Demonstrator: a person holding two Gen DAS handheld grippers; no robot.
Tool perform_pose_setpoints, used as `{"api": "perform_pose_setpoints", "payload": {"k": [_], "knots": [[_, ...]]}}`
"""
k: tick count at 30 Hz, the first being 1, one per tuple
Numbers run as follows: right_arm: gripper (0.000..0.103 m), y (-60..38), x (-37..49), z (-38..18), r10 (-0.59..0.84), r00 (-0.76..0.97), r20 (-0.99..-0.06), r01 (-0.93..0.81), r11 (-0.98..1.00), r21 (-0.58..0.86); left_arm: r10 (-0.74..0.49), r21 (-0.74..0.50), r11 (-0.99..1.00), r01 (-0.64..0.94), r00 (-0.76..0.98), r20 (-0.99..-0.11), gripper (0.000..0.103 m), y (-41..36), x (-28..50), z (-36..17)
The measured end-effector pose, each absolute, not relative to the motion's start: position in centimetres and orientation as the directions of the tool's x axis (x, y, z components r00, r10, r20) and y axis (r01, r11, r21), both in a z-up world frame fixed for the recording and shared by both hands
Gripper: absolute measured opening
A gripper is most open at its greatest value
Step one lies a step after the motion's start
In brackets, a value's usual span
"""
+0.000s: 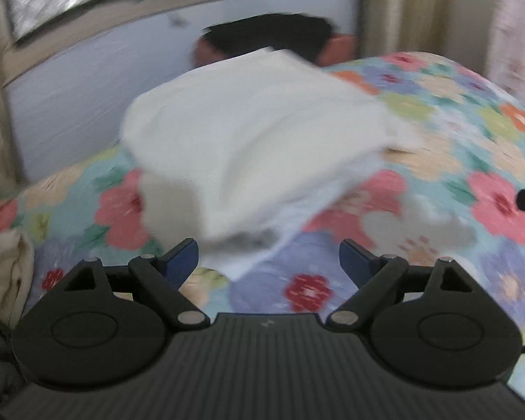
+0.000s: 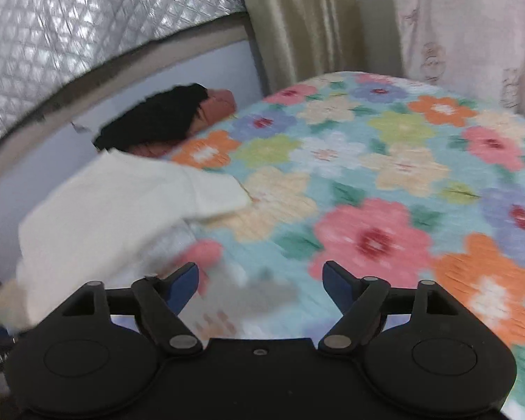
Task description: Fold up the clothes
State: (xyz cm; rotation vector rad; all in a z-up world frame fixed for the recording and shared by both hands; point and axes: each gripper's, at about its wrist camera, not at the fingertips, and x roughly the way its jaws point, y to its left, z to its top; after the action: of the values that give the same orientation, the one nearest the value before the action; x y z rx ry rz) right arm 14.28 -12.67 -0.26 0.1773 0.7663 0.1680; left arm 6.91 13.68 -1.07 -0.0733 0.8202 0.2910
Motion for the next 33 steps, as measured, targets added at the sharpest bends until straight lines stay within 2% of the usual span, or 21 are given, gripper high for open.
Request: {"api": "perform_pose_setpoints", "payload": {"k": [6,9,11,16,21,27,33], "knots": [[0.085,-15.5,8.6,1.8,0.185,0.689,-0.700,-0.049,0.977,0.209,0.149,0.032,0.982,-0.184,0.667,-0.730,0.089,9.6,6.0,0.2],[0.092,-16.3,6.1,3.0,0.119,0.725,-0.678,-0.033,0.990,0.138,0.100,0.025,0.993,-0.119,0.680,-0.726,0.094,7.3,5.0,0.9],[0.092,-16.7,4.8,3.3,0.062,0.741,-0.669,-0.014,0.997,0.077,0.078,0.033,0.996,-0.078,0.689,-0.720,0.099,5.8,4.3,1.0],[0.092,-18.8,2.4,2.9,0.025,0.736,-0.676,0.064,0.992,0.106,0.020,0.057,0.998,0.030,0.691,-0.722,0.103,3.1,3.0,0.6],[0.092,-20.7,0.0,3.3,-0.023,0.726,-0.687,0.161,0.977,0.137,0.051,0.127,0.990,0.064,0.675,-0.736,0.103,1.1,2.8,0.6],[0.094,-22.0,-3.2,3.4,-0.088,0.728,-0.680,0.232,0.965,0.124,0.051,0.121,0.991,0.058,0.671,-0.740,0.103,-0.1,2.6,1.0],[0.094,-22.5,-3.3,3.2,-0.083,0.735,-0.673,0.226,0.966,0.127,0.062,0.143,0.988,0.065,0.678,-0.732,0.103,-1.3,1.6,1.2]]}}
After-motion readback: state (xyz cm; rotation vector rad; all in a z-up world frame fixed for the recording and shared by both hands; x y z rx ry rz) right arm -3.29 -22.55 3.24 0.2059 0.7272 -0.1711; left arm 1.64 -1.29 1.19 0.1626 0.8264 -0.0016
